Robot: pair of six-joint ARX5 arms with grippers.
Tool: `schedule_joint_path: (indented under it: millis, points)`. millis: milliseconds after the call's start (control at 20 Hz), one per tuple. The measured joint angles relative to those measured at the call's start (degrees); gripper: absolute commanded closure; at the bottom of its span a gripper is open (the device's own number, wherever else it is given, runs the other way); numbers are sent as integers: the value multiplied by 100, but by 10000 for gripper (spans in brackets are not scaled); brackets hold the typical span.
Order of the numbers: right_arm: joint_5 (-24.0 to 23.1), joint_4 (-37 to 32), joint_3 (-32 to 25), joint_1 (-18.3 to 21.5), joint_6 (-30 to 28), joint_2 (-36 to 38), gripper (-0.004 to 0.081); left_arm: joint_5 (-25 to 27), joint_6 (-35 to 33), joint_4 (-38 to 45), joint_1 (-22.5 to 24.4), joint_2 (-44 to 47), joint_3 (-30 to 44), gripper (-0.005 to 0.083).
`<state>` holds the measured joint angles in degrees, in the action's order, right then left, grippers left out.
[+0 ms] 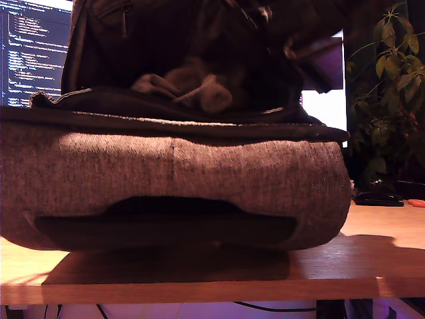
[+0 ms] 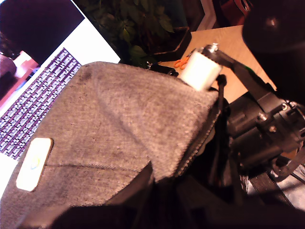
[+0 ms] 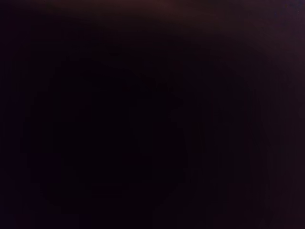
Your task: Pack the pair of socks inside the grey Google backpack
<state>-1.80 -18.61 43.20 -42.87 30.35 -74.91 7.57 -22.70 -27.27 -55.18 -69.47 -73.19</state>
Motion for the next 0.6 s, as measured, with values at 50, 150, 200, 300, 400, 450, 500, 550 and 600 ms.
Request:
schedule_joint_path:
  millis: [50, 150, 200, 300, 400, 450, 500, 550, 600]
  points:
    - [96, 192, 127, -2, -37, 0, 241, 2, 0, 9, 7, 0, 0, 798]
    - [149, 710, 341, -2, -48, 0, 241, 22, 0, 24, 20, 0, -2, 798]
    - [144, 955, 389, -2, -52, 11, 241, 42, 0, 20, 22, 0, -4, 798]
    - [92, 1329, 402, -24, -199, 81, 241, 48, 0, -26, 20, 0, -4, 798]
    - [-57, 1534, 404, -101, -232, 166, 241, 42, 0, -61, 22, 0, -4, 798]
    - [-149, 1604, 404, -142, -321, 223, 241, 37, 0, -61, 33, 0, -4, 798]
    - [-181, 1668, 404, -188, -461, 304, 241, 17, 0, -61, 55, 0, -4, 798]
    - [-195, 1781, 404, -229, -514, 413, 241, 0, 0, -59, 70, 0, -4, 798]
    - [-203, 1919, 404, -264, -610, 555, 241, -2, 0, -57, 92, 0, -4, 798]
